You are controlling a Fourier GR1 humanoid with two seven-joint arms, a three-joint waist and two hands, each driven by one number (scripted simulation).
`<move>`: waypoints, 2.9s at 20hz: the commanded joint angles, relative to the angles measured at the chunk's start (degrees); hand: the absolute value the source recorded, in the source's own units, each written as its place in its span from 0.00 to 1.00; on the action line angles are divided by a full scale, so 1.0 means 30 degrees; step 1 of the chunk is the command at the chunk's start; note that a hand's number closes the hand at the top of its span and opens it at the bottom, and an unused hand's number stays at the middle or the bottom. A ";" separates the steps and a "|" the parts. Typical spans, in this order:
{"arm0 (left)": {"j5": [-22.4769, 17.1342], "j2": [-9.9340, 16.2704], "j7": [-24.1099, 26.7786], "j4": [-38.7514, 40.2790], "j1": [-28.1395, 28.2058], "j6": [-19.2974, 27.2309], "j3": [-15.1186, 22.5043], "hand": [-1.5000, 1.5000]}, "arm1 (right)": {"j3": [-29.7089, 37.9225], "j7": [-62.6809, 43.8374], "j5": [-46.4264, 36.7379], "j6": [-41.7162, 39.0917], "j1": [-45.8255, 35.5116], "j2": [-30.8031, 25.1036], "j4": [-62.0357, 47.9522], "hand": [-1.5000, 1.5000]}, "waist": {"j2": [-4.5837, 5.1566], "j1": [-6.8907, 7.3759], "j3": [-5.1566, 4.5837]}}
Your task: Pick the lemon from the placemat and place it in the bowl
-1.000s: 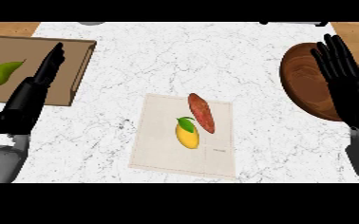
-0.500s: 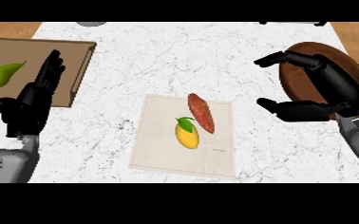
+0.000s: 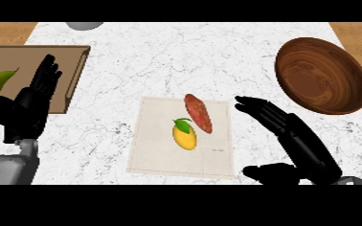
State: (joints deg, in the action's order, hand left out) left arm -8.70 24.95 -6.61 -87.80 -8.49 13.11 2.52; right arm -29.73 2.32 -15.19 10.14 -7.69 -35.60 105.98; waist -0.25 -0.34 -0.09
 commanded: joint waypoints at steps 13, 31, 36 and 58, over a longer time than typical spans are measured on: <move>0.0607 -0.0558 -0.0108 0.0884 -0.0867 -0.1172 -0.0961 0.50 | 0.0472 -1.0383 -0.0457 -0.8816 -0.9299 0.2986 -0.0281 0.00 | 0.0105 0.0305 -0.0007; 0.1205 -0.1239 -0.1398 -0.1136 -0.0111 -0.1200 -0.0894 0.50 | -0.2585 -1.3292 -0.1087 -1.6169 -1.2605 0.8230 -0.8756 0.00 | 0.0072 0.0322 0.0033; 0.1772 -0.1924 -0.0333 -0.0118 -0.0340 -0.1019 -0.1155 0.50 | -0.2628 -1.2471 -0.2920 -1.6928 -1.2855 0.8843 -1.0646 0.00 | 0.0105 0.0268 0.0030; 0.2382 -0.2720 0.0861 0.0635 -0.0050 -0.2500 -0.2639 0.50 | -0.3651 -0.7948 -1.1427 -1.2856 -0.8229 1.1089 -1.2445 0.00 | 0.0105 0.0189 0.0030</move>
State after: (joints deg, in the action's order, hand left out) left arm -2.18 17.88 -6.82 -87.77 -8.62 5.84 -4.83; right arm -39.10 -24.32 -45.17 -32.61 -35.19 -3.78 72.51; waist 0.00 0.16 0.00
